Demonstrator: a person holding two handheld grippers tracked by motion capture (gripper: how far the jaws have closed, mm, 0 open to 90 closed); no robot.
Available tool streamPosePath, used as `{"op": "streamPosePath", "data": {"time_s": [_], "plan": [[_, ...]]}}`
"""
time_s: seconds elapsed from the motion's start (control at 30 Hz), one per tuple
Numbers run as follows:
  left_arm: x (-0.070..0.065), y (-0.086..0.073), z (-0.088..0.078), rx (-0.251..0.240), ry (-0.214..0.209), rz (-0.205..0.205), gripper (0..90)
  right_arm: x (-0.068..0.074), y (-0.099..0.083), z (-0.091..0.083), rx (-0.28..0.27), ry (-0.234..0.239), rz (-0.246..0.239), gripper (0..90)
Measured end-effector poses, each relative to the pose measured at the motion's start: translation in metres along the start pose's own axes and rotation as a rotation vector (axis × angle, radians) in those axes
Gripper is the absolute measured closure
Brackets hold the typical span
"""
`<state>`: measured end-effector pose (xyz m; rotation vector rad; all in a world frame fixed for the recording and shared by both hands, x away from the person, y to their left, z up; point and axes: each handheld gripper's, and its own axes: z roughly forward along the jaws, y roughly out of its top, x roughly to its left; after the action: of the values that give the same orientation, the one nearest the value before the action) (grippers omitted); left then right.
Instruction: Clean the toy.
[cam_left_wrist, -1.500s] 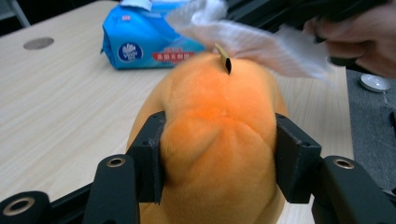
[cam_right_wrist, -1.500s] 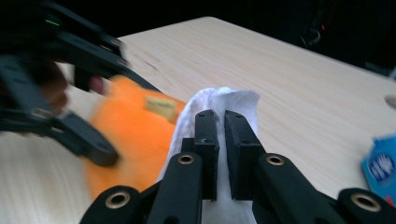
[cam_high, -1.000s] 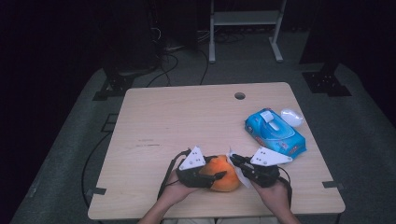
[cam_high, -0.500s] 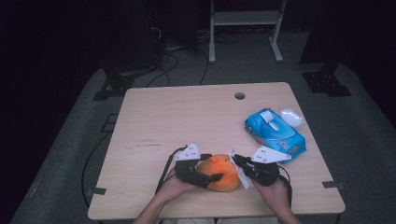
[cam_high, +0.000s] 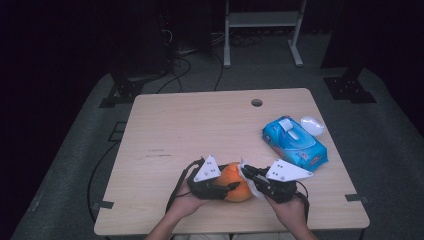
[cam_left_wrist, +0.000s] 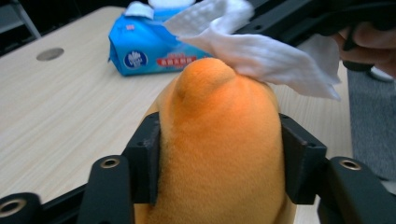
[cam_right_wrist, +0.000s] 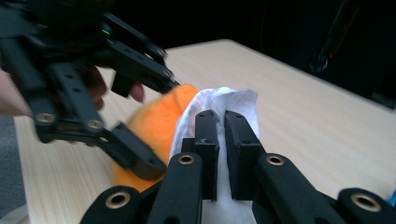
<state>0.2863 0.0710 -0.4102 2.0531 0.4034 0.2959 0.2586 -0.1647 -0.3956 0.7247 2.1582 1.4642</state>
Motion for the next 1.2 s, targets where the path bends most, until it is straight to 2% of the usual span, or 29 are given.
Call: {"op": "streamPosePath", "data": {"time_s": [0.07, 0.13, 0.2, 0.33, 0.43, 0.5, 0.57, 0.67, 0.73, 0.8, 0.9, 0.97, 1.13, 1.2], "plan": [[0.001, -0.002, 0.003, -0.011, -0.008, -0.017, 28.4, -0.007, -0.011, 0.006, 0.039, 0.004, 0.029, 83.3], [0.004, -0.002, 0.003, -0.020, -0.012, -0.029, 18.3, -0.012, -0.018, 0.010, 0.047, 0.029, 0.087, 83.3], [0.009, -0.003, 0.000, -0.044, -0.015, -0.058, 11.9, -0.015, -0.020, 0.012, 0.049, 0.035, 0.107, 83.3], [0.020, -0.010, -0.002, -0.058, -0.018, -0.116, 7.0, -0.022, -0.024, 0.010, 0.053, 0.007, 0.122, 83.3], [0.027, -0.017, 0.004, -0.062, -0.064, -0.185, 5.0, -0.024, -0.026, 0.009, 0.055, 0.001, 0.128, 83.3], [0.028, -0.020, 0.008, -0.064, -0.090, -0.214, 3.6, -0.024, -0.026, 0.008, 0.058, -0.005, 0.123, 83.3], [0.028, -0.021, 0.009, -0.069, -0.110, -0.222, 5.1, -0.025, -0.026, 0.008, 0.058, -0.007, 0.121, 83.3], [0.028, -0.021, 0.007, -0.065, -0.120, -0.208, 9.3, -0.027, -0.027, 0.007, 0.061, -0.009, 0.128, 83.3], [0.026, -0.019, 0.005, -0.060, -0.109, -0.193, 17.8, -0.028, -0.027, 0.007, 0.057, -0.010, 0.131, 83.3], [0.023, -0.015, 0.001, -0.056, -0.082, -0.171, 30.6, -0.027, -0.026, 0.006, 0.054, -0.013, 0.133, 83.3], [0.018, -0.008, -0.005, -0.061, -0.047, -0.135, 39.5, -0.027, -0.022, 0.002, 0.032, -0.012, 0.141, 83.3], [0.017, -0.004, -0.008, -0.050, -0.026, -0.120, 40.2, -0.027, -0.019, -0.001, 0.018, -0.014, 0.132, 83.2], [0.020, -0.004, -0.010, -0.030, -0.020, -0.134, 40.4, -0.021, -0.017, 0.000, 0.014, -0.010, 0.117, 83.3], [0.021, -0.003, -0.011, -0.023, -0.011, -0.141, 40.5, -0.018, -0.014, -0.001, -0.005, -0.006, 0.108, 83.3]]}}
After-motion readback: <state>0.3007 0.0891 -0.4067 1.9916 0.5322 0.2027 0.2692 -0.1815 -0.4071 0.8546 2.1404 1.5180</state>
